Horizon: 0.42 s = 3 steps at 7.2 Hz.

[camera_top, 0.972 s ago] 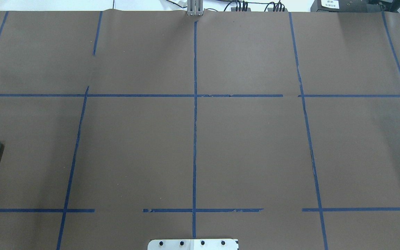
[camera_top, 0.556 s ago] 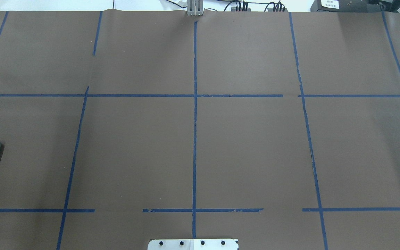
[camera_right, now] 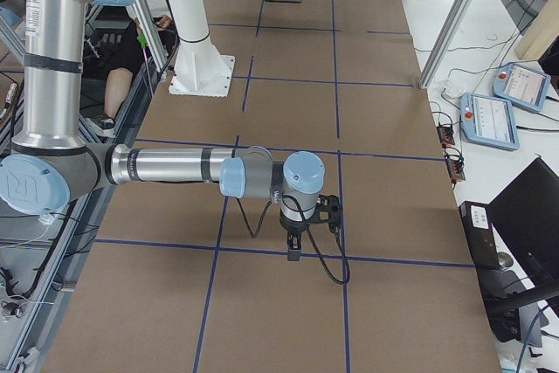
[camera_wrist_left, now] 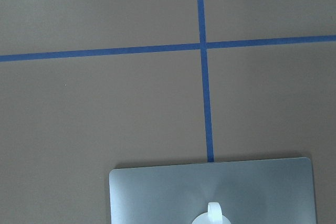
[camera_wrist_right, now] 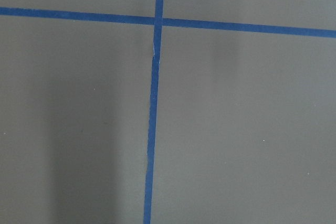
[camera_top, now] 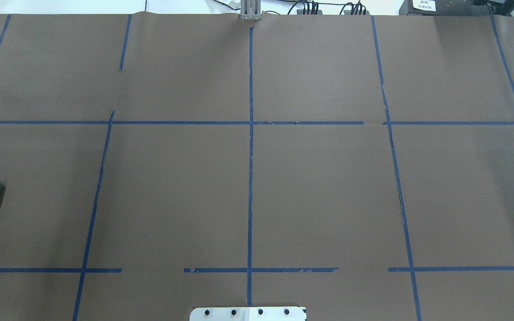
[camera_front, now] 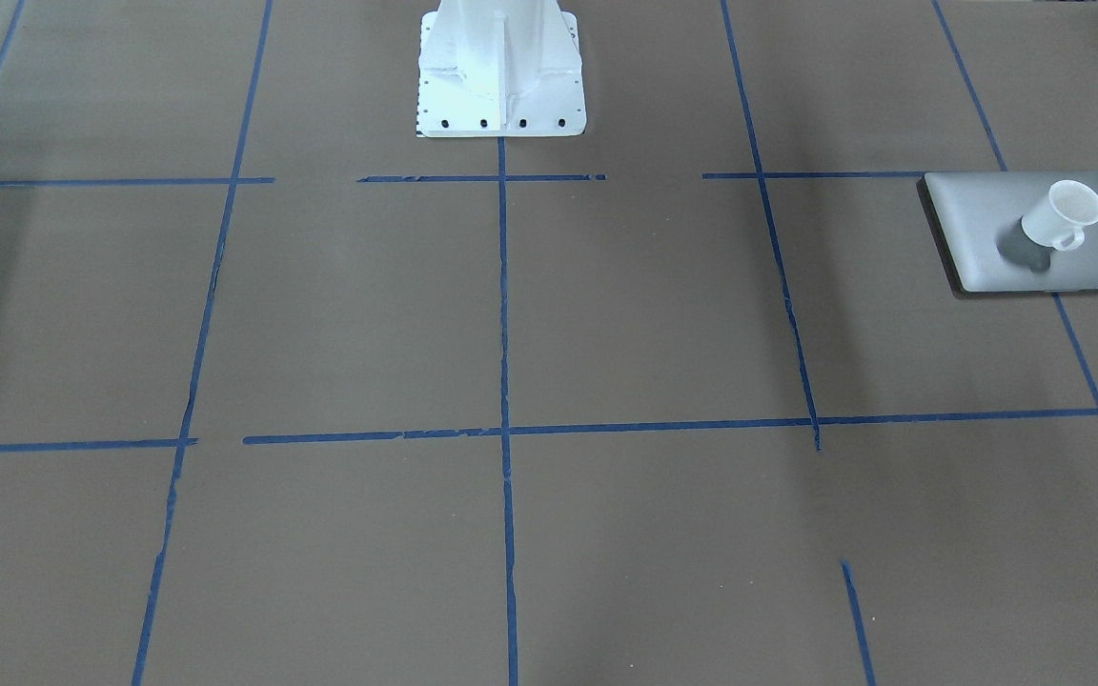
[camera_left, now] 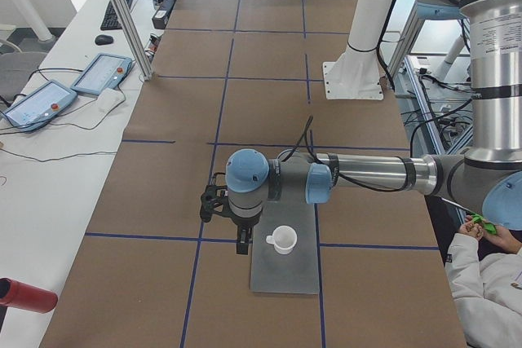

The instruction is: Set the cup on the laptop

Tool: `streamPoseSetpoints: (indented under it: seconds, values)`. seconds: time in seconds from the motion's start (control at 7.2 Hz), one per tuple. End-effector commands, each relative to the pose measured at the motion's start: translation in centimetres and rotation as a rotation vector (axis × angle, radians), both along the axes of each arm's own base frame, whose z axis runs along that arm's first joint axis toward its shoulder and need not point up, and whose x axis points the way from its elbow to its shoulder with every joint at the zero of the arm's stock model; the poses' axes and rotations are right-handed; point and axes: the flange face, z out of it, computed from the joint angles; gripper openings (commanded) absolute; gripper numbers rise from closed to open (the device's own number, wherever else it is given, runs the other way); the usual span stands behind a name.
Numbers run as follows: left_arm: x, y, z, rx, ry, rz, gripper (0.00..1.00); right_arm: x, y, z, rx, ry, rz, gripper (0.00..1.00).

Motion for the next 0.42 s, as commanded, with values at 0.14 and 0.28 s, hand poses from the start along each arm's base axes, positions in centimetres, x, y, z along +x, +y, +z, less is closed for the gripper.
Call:
streamPoseSetpoints:
  seconds: [0.14, 0.28]
  values:
    - [0.0, 0.08, 0.09, -0.005, 0.0, -0.003, 1.0, 0.01, 0.0, 0.01, -0.001, 0.001, 0.0, 1.0]
    - [0.0, 0.04, 0.33, -0.01, 0.001, -0.003, 1.0, 0.0, -0.01, -0.01, 0.001, -0.001, 0.0, 1.0]
